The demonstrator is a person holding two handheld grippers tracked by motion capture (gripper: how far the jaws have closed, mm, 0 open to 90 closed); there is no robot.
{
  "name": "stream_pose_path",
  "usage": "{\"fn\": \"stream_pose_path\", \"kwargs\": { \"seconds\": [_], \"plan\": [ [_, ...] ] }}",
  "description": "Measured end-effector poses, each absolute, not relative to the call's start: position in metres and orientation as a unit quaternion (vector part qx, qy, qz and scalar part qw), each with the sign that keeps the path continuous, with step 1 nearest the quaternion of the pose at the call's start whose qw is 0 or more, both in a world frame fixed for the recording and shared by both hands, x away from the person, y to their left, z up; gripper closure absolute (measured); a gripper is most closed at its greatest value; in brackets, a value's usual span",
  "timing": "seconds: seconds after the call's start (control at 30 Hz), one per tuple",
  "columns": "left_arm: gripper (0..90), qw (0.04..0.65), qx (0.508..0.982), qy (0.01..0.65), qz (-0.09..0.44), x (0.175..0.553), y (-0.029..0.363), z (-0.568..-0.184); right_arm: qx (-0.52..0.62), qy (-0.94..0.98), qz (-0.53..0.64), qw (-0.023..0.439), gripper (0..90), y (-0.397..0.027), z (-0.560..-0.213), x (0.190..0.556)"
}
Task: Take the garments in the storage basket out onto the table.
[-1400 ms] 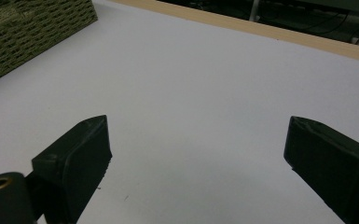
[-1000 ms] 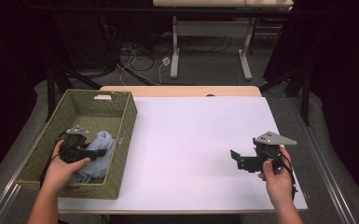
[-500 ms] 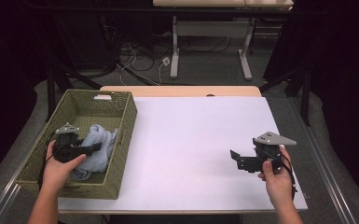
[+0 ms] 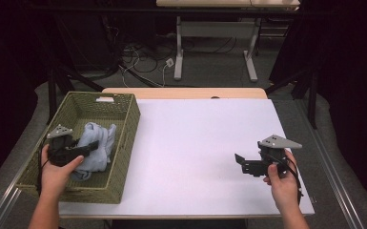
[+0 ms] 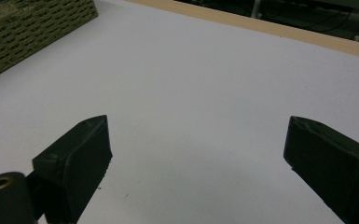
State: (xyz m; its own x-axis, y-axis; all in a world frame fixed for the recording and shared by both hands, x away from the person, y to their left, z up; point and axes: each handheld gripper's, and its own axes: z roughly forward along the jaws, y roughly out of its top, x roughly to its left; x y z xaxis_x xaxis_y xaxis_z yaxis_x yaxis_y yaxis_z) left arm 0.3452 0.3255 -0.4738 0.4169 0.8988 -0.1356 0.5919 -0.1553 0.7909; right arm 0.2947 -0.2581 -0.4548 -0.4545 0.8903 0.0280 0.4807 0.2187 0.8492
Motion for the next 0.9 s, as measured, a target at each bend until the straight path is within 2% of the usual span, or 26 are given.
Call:
{"fn": "stream_pose_path", "kwargs": {
  "seconds": [0.9],
  "plan": [
    [48.9,0.458,0.672,0.525,0.249,0.331,0.342,-0.464,0.460,0.745,0.419,0.240,7.2,-0.256,-0.457,0.295]
  ]
}}
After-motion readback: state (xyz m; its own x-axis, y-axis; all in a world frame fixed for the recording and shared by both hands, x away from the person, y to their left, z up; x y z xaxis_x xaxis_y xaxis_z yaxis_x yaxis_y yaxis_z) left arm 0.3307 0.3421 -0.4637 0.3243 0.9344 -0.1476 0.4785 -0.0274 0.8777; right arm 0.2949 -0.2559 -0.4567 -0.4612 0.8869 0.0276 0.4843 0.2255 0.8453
